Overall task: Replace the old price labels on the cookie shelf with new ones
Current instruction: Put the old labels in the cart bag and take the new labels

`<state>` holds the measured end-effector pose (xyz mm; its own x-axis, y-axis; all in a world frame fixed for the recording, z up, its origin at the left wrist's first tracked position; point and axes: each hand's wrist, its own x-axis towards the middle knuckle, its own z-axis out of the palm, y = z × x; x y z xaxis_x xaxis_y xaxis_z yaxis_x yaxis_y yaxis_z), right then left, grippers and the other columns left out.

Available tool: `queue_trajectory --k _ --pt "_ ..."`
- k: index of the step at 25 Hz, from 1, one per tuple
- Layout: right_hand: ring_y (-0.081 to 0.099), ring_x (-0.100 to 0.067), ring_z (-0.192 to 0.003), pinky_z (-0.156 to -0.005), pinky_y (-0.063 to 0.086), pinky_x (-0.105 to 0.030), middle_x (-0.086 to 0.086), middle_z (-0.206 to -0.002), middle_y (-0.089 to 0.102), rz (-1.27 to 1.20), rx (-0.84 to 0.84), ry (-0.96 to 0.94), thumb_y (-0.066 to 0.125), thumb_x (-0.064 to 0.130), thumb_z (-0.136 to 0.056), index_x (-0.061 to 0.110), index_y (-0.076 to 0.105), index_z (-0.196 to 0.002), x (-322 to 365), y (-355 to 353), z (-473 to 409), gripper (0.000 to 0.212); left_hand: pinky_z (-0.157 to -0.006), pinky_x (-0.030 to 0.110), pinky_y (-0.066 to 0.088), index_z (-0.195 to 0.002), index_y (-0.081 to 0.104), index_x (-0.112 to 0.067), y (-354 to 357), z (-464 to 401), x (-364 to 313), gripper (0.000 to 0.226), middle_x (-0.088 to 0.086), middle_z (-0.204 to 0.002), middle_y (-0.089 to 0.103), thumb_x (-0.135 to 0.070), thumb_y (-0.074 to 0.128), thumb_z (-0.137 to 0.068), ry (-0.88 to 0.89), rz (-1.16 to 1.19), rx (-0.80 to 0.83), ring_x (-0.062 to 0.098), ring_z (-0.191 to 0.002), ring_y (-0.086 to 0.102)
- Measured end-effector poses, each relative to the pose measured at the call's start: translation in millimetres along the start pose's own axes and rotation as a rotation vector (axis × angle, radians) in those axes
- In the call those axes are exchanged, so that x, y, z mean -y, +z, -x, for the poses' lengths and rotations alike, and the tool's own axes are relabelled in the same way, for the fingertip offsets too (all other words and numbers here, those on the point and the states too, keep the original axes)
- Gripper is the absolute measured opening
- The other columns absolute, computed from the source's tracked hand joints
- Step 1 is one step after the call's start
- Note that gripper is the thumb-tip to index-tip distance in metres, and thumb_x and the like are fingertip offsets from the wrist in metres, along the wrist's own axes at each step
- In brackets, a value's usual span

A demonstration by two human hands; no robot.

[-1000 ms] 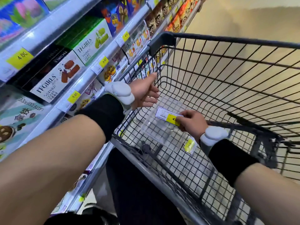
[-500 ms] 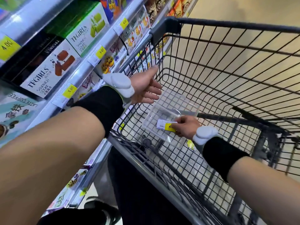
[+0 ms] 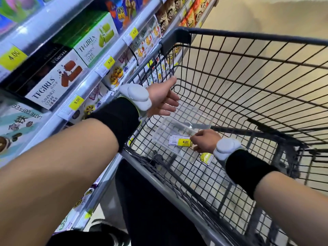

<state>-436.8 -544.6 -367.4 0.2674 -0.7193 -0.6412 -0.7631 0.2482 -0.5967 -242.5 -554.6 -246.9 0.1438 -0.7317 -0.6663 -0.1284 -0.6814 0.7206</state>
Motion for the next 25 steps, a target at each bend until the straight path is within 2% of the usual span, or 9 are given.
queue_trajectory --k 4,7,10,14,16,19,21,23,25 --pt "0.074 -0.025 -0.073 -0.078 0.06 -0.044 -0.007 -0.074 0.075 -0.095 -0.042 0.018 0.059 0.029 -0.078 0.016 0.072 -0.072 -9 -10 -3 0.019 -0.069 0.03 0.054 -0.105 0.065 -0.001 9 1 -1 0.071 0.015 -0.103 0.071 -0.065 0.037 -0.09 0.01 -0.008 -0.014 0.026 -0.085 0.068" --pt "0.073 -0.023 -0.072 -0.078 0.06 -0.044 -0.005 -0.078 0.075 -0.292 -0.138 0.037 0.063 0.027 -0.079 0.016 0.073 -0.08 -21 -18 -15 0.014 -0.072 0.031 0.055 -0.103 0.066 -0.003 19 -1 -5 0.07 0.013 -0.102 0.072 -0.065 0.037 -0.09 0.009 -0.048 -0.004 0.025 -0.085 0.068" --pt "0.072 -0.024 -0.074 -0.076 0.06 -0.044 -0.005 -0.082 0.074 -0.363 -0.222 0.042 0.065 0.028 -0.075 0.02 0.07 -0.083 -34 -27 -28 0.012 -0.065 0.029 0.054 -0.1 0.066 -0.004 28 -9 -6 0.068 0.012 -0.099 0.073 -0.065 0.036 -0.09 0.012 -0.035 0.015 0.024 -0.085 0.07" --pt "0.068 -0.023 -0.066 -0.07 0.059 -0.039 -0.006 -0.078 0.071 -0.482 -0.267 0.108 0.068 0.029 -0.068 0.016 0.067 -0.093 -52 -30 -52 0.029 -0.059 0.026 0.054 -0.099 0.068 -0.006 31 -17 -4 0.069 0.011 -0.095 0.075 -0.066 0.035 -0.09 0.015 -0.003 0.034 0.024 -0.085 0.072" --pt "0.062 -0.025 -0.064 -0.068 0.055 -0.042 -0.008 -0.079 0.067 -0.52 -0.255 0.119 0.069 0.031 -0.063 0.015 0.064 -0.095 -58 -29 -67 0.037 -0.059 0.026 0.054 -0.098 0.068 -0.006 29 -21 -4 0.069 0.011 -0.095 0.075 -0.066 0.034 -0.09 0.005 0.014 0.031 0.024 -0.086 0.072" --pt "0.062 -0.028 -0.077 -0.081 0.055 -0.047 -0.011 -0.087 0.062 -0.498 -0.227 0.106 0.066 0.024 -0.075 0.014 0.06 -0.103 -57 -27 -78 0.031 -0.06 0.027 0.054 -0.097 0.068 -0.006 28 -27 -2 0.072 0.012 -0.095 0.075 -0.068 0.033 -0.089 -0.012 0.021 0.027 0.025 -0.087 0.072" --pt "0.061 -0.028 -0.084 -0.087 0.055 -0.049 -0.012 -0.092 0.061 -0.482 -0.194 0.11 0.062 0.019 -0.08 0.004 0.059 -0.113 -56 -26 -83 0.035 -0.067 0.03 0.056 -0.097 0.067 -0.005 28 -28 0 0.071 0.013 -0.096 0.075 -0.067 0.032 -0.089 -0.022 0.017 0.021 0.026 -0.087 0.072" --pt "0.063 -0.028 -0.083 -0.086 0.055 -0.052 -0.013 -0.09 0.063 -0.5 -0.167 0.117 0.065 0.015 -0.077 0.0 0.062 -0.107 -56 -25 -87 0.034 -0.072 0.032 0.056 -0.096 0.067 -0.006 26 -27 1 0.07 0.013 -0.095 0.074 -0.066 0.032 -0.09 -0.019 0.014 0.017 0.026 -0.086 0.071" --pt "0.068 -0.031 -0.082 -0.082 0.057 -0.051 -0.014 -0.091 0.068 -0.53 -0.183 0.121 0.07 0.011 -0.069 0.007 0.065 -0.091 -55 -25 -85 0.023 -0.07 0.032 0.056 -0.095 0.068 -0.006 25 -25 1 0.069 0.012 -0.094 0.075 -0.066 0.033 -0.09 -0.014 0.012 0.011 0.025 -0.085 0.072"
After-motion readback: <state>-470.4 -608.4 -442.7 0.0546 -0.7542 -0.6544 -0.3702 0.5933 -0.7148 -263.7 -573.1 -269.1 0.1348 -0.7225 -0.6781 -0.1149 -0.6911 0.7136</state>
